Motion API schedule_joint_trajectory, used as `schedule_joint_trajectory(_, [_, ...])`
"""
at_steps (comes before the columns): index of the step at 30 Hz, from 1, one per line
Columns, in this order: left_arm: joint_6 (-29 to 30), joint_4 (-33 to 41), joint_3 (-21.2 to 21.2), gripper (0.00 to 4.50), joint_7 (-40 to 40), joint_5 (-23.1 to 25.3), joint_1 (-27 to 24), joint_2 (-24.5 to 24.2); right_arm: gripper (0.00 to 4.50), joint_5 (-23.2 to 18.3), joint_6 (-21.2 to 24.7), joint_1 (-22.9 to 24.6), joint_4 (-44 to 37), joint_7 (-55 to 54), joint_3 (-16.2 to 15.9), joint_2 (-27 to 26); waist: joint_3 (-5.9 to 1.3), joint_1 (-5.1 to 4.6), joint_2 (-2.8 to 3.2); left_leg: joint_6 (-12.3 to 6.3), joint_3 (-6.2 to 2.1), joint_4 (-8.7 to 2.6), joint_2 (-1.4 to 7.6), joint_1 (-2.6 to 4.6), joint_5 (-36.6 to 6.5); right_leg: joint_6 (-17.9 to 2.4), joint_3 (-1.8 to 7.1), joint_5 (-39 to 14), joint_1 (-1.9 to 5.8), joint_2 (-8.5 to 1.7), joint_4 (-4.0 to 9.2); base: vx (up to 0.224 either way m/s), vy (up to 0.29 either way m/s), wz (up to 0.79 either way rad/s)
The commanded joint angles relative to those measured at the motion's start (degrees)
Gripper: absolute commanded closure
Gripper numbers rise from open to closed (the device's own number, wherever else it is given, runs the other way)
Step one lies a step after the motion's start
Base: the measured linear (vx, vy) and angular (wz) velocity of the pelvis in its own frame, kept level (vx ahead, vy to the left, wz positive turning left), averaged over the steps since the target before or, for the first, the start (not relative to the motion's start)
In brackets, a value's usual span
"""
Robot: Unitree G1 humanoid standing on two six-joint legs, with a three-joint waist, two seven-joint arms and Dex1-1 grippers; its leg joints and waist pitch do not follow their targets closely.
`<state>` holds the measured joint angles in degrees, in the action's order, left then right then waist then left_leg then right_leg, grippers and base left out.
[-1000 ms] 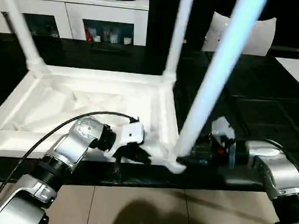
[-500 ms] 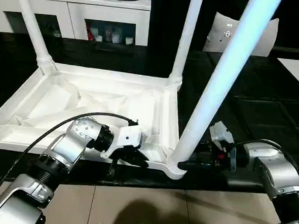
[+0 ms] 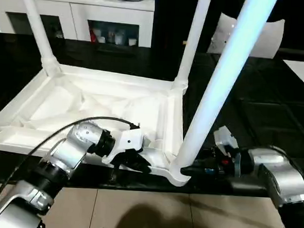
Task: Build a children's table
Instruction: Rotate leg to tighten
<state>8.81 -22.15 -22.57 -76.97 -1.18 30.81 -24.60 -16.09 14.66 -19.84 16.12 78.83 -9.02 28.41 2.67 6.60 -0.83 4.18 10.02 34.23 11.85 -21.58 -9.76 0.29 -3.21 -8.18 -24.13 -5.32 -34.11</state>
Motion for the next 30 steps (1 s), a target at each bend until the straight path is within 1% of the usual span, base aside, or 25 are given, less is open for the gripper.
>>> schedule_joint_trajectory(1, [3.24,2.51,1.55,4.50,5.94,-1.16,0.58,3.45,2.57,-0.92,1.95,0.33,-2.12,-3.15,-1.87,-2.92,-2.91,-0.70,0.17,0.32,-0.11,-4.81,0.95,1.40,-23.69,-9.46,1.27,-28.08,2.27,-2.13,4.97,0.000,0.000,0.00])
schedule_joint_trajectory(2, [7.97,3.67,3.26,4.50,10.75,-1.61,0.77,6.13,2.57,2.09,3.54,-0.57,-1.05,-12.29,-1.33,-6.63,-2.70,-1.18,0.15,1.46,-0.36,-4.93,0.90,1.49,-25.13,-8.12,1.19,-31.65,2.21,-2.25,5.10,0.000,0.000,0.00])
schedule_joint_trajectory(3, [10.47,4.09,4.26,4.50,13.50,-1.87,0.96,7.75,2.57,3.42,4.41,-1.18,-0.27,-17.30,-0.85,-8.92,-2.60,-1.44,0.13,1.78,-0.59,-4.95,0.71,1.55,-25.77,-7.14,0.91,-34.10,2.16,-2.33,5.49,0.000,0.000,0.00])
schedule_joint_trajectory(4, [11.69,4.24,4.77,4.50,14.84,-1.97,1.10,8.55,2.57,4.01,4.93,-1.54,0.12,-19.78,-0.56,-10.10,-2.94,-2.03,-0.02,2.39,-0.83,-4.73,0.43,1.70,-25.61,-5.52,0.52,-36.84,2.25,-2.46,5.86,0.000,0.000,0.00])
schedule_joint_trajectory(5, [12.18,4.11,5.05,4.50,15.73,-1.92,1.29,9.08,2.58,4.05,5.38,-1.76,0.32,-21.21,-0.23,-10.94,-2.98,-2.47,-0.15,2.44,-0.95,-4.75,0.34,1.33,-25.12,-4.97,0.39,-37.21,2.48,-2.48,5.89,0.000,0.000,0.00])
schedule_joint_trajectory(6, [13.09,3.66,5.64,4.50,17.74,-1.75,1.75,10.27,2.59,3.93,6.44,-2.27,0.74,-24.33,0.60,-12.87,-3.00,-3.04,-0.01,2.33,-1.19,-5.00,0.36,0.83,-24.45,-4.23,0.11,-37.24,2.83,-2.52,6.03,0.000,0.000,0.00])
schedule_joint_trajectory(7, [13.78,2.72,6.39,4.50,20.56,-1.34,2.55,11.84,2.59,3.93,7.32,-2.99,1.34,-28.30,1.58,-15.36,-3.25,-3.71,0.04,1.93,-1.32,-5.04,0.37,0.79,-24.53,-4.21,-0.11,-35.81,3.00,-2.48,6.16,0.000,0.000,0.00])
schedule_joint_trajectory(10, [15.71,1.33,7.75,4.50,26.67,-0.23,4.18,15.01,2.59,4.55,9.24,-4.42,2.36,-36.82,3.38,-20.27,-3.38,-4.71,-0.05,1.10,-1.16,-5.03,0.30,0.71,-23.51,-5.79,-0.03,-31.40,2.87,-2.21,5.98,0.000,0.000,0.00])
schedule_joint_trajectory(11, [15.71,1.33,7.75,4.50,26.67,-0.23,4.18,15.01,2.59,4.55,9.24,-4.42,2.36,-36.82,3.38,-20.27,-3.27,-4.86,-0.01,0.87,-0.98,-5.00,0.28,0.84,-23.53,-5.98,0.15,-31.22,2.52,-2.13,6.13,0.000,0.000,0.00])
schedule_joint_trajectory(12, [16.83,0.25,8.37,4.50,31.18,0.76,5.41,17.54,2.59,5.57,9.12,-5.83,4.33,-43.51,4.34,-24.05,-3.29,-4.91,0.17,0.83,-0.84,-4.86,0.23,0.98,-23.32,-6.47,0.23,-30.62,2.38,-2.16,6.11,0.000,0.000,0.00])
schedule_joint_trajectory(13, [16.83,0.25,8.37,4.50,31.18,0.76,5.41,17.54,2.59,5.57,9.12,-5.83,4.33,-43.51,4.34,-24.05,-3.47,-5.10,0.09,0.99,-0.92,-4.92,0.22,0.81,-22.77,-6.70,0.16,-29.87,2.61,-2.18,5.98,0.000,0.000,0.00])
schedule_joint_trajectory(14, [17.04,-0.22,8.79,4.50,33.43,1.26,5.87,18.68,2.59,6.28,8.61,-6.56,5.61,-46.37,4.75,-25.52,-3.54,-5.01,0.20,0.85,-0.71,-4.85,0.23,0.95,-21.92,-7.08,0.40,-28.13,2.43,-2.13,5.91,0.000,0.000,0.00])
schedule_joint_trajectory(15, [17.04,-0.22,8.79,4.50,33.43,1.26,5.87,18.68,2.59,6.28,8.61,-6.56,5.61,-46.37,4.75,-25.52,-3.60,-4.89,0.23,0.64,-0.70,-4.87,0.25,0.94,-21.38,-7.42,0.44,-26.93,2.52,-2.11,5.80,0.000,0.000,0.00])
schedule_joint_trajectory(16, [17.15,-0.99,9.44,4.50,37.26,2.32,6.72,20.49,2.24,6.51,6.81,-7.80,7.97,-50.59,6.28,-28.22,-3.65,-4.87,0.19,0.30,-0.51,-4.91,0.39,0.77,-20.09,-8.34,0.69,-23.79,2.62,-2.04,5.46,0.000,0.000,0.00])
schedule_joint_trajectory(17, [17.10,-1.16,9.52,4.50,38.25,2.74,7.02,21.02,2.03,6.40,5.90,-8.25,8.74,-51.87,7.03,-29.26,-3.82,-4.78,0.22,0.25,-0.43,-4.87,0.42,0.76,-18.56,-9.17,0.77,-21.19,2.73,-2.07,5.20,0.000,0.000,0.00])
schedule_joint_trajectory(18, [16.88,-1.15,9.30,4.50,38.28,3.01,7.15,21.13,2.03,6.34,5.11,-8.43,9.14,-52.55,7.51,-29.79,-3.90,-4.74,0.15,0.05,-0.31,-4.81,0.41,0.67,-17.74,-9.49,0.85,-19.98,2.84,-2.08,5.08,0.000,0.000,0.00])
schedule_joint_trajectory(19, [16.92,-0.99,9.12,4.50,38.33,3.15,7.17,21.19,1.86,6.48,4.83,-8.52,9.24,-53.11,7.84,-30.16,-4.03,-4.50,0.19,-0.46,-0.21,-4.75,0.40,0.58,-15.71,-10.17,0.92,-17.35,3.11,-2.08,4.75,0.000,0.000,0.00])
schedule_joint_trajectory(20, [16.53,-0.81,8.78,4.50,37.81,3.26,7.03,20.87,1.86,7.18,3.94,-8.36,9.33,-53.39,7.72,-29.89,-4.10,-4.36,0.39,-0.71,-0.18,-4.69,0.41,0.56,-14.62,-10.54,0.95,-15.83,3.19,-2.08,4.57,0.000,0.000,0.00])
schedule_joint_trajectory(21, [15.86,-0.59,8.33,4.50,36.96,3.45,6.76,20.17,1.86,7.70,2.95,-8.06,9.43,-53.16,7.67,-29.33,-4.14,-4.18,0.31,-1.32,-0.02,-4.58,0.37,0.57,-13.01,-11.10,0.96,-13.80,3.29,-2.07,4.43,0.050,-0.019,0.02])
schedule_joint_trajectory(22, [15.55,-0.47,8.02,4.50,36.50,3.53,6.60,19.70,1.60,7.49,2.92,-7.91,9.34,-53.08,8.11,-29.12,-4.22,-3.97,0.36,-1.84,0.08,-4.53,0.39,0.58,-11.25,-11.79,1.02,-11.50,3.45,-1.99,4.15,0.050,-0.019,0.02])
schedule_joint_trajectory(23, [15.41,-0.30,7.72,4.50,35.92,3.60,6.35,19.11,1.60,7.22,2.71,-7.74,9.19,-52.89,8.69,-28.65,-4.23,-3.78,0.39,-2.30,0.14,-4.52,0.37,0.58,-9.92,-12.39,1.05,-9.64,3.62,-1.98,3.96,0.000,0.000,0.00])
schedule_joint_trajectory(25, [14.89,-0.02,7.24,4.50,34.66,3.88,5.78,17.96,1.46,7.12,1.79,-7.38,8.93,-52.03,9.55,-27.17,-4.23,-3.67,0.55,-2.61,0.12,-4.56,0.42,0.56,-9.23,-12.98,1.04,-8.34,3.82,-1.98,3.72,0.000,0.000,0.00])
schedule_joint_trajectory(27, [14.70,0.10,7.08,4.50,34.10,3.95,5.54,17.44,1.15,7.03,1.41,-7.19,8.77,-51.40,9.83,-26.35,-4.15,-3.69,0.51,-2.54,0.14,-4.61,0.49,0.67,-9.91,-13.15,1.03,-8.90,3.84,-1.98,3.82,0.000,0.000,0.00])
schedule_joint_trajectory(29, [14.18,0.25,6.95,4.50,32.39,4.07,4.65,15.52,1.03,5.41,-0.36,-6.17,7.29,-46.63,11.38,-22.77,-4.09,-3.54,0.46,-2.34,0.13,-4.66,0.54,0.81,-11.30,-12.90,0.98,-10.70,3.98,-2.01,4.05,0.000,0.000,0.00])
schedule_joint_trajectory(30, [14.15,0.23,6.94,4.50,32.33,4.09,4.64,15.46,0.97,5.36,-0.44,-6.13,7.23,-46.39,11.43,-22.59,-4.05,-3.52,0.49,-2.46,0.16,-4.65,0.58,0.79,-11.63,-12.90,1.02,-10.93,3.90,-2.03,4.05,0.000,0.000,0.00])
